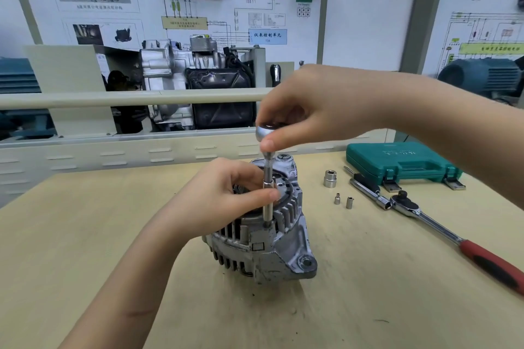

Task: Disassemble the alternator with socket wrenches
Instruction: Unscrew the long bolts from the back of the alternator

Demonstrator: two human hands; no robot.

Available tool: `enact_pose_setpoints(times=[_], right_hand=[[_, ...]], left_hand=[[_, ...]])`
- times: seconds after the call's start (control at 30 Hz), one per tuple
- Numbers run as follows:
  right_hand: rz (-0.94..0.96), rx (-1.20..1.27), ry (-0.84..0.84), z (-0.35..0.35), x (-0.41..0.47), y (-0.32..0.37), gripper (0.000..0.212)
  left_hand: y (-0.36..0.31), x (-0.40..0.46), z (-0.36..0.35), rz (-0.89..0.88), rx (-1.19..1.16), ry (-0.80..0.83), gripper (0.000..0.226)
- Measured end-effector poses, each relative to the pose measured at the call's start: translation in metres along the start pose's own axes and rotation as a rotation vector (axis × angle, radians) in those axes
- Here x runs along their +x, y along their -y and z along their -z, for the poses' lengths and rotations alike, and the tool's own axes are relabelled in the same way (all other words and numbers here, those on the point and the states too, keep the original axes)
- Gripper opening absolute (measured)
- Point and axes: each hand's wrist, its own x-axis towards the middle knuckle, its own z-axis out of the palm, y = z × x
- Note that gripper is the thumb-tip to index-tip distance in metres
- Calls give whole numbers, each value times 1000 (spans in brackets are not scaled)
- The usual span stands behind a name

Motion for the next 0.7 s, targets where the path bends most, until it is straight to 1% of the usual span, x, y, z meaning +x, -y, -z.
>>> enact_pose_setpoints(times=[0.07,0.1,0.13,0.23,0.27,0.37,0.43,0.5,0.53,0.6,0.67,0.7], right_hand=[[-46,27,-2,1,-1,0,39],[-49,30,-4,0,-1,0,41],[-41,22,-6,0,-1,0,39],[-6,32,2,0,-1,-1,22],[2,49,12,1,-1,-1,20],[5,84,30,2,-3,-2,23],[8,90,33,2,-3,-1,25],[10,74,17,1,-2,1,25],[3,66,2,0,-2,1,25],[-44,56,-26,0,-2,3,31],[-91,61,-39,0,-2,5,43],[-101,58,-42,0,-3,5,46]], left_hand=[[1,0,-1,2,-4,-10,26],[1,1,-2,5,-4,-12,27],[1,1,-2,7,-4,-11,27],[0,1,0,6,0,13,28],[1,0,1,3,-2,29,28],[2,0,3,8,-25,45,24],[3,0,3,8,1,35,26],[4,0,2,4,20,28,29],[4,0,2,-3,7,19,26],[2,0,0,-18,1,-5,20],[2,1,-1,-26,29,-35,26],[3,1,-2,-25,37,-48,29]])
